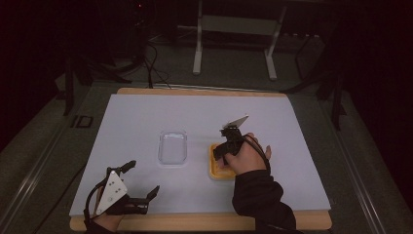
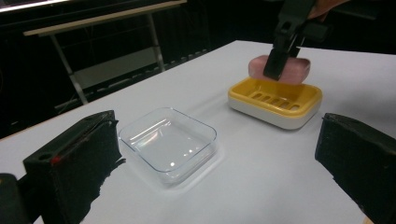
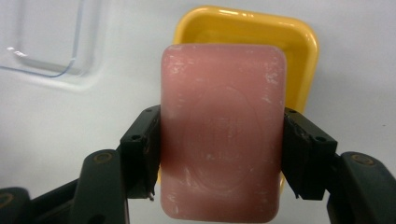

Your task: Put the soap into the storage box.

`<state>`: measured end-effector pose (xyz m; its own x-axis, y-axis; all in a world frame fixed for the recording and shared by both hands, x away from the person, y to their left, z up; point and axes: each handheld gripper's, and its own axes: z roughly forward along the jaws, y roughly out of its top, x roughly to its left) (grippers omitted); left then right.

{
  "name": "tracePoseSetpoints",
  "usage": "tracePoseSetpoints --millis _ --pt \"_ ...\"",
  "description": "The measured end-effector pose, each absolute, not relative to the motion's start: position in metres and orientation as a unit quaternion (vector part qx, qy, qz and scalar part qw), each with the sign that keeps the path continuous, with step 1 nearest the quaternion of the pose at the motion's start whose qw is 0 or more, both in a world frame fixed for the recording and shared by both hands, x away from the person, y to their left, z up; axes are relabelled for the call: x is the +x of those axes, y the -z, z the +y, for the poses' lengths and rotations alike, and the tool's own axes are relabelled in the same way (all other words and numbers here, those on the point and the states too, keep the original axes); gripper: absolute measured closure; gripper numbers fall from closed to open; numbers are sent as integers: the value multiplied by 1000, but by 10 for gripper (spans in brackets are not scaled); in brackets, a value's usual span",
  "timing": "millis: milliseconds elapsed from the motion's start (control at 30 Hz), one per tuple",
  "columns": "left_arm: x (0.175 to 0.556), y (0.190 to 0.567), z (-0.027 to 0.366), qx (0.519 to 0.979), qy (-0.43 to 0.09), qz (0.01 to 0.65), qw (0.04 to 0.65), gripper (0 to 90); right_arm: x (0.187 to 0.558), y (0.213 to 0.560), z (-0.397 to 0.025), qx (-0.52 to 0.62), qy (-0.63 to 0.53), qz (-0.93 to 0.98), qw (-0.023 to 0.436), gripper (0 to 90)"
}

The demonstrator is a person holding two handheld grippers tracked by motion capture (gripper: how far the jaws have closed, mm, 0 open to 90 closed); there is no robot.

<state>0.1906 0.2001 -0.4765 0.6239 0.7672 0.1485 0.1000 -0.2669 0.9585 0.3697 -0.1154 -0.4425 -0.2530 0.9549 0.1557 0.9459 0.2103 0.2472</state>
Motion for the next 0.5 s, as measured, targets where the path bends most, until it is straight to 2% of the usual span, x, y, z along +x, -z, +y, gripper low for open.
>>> tracePoseSetpoints --millis 500 --pt "191 477 199 735 -315 293 524 6 377 475 -105 616 -110 780 33 376"
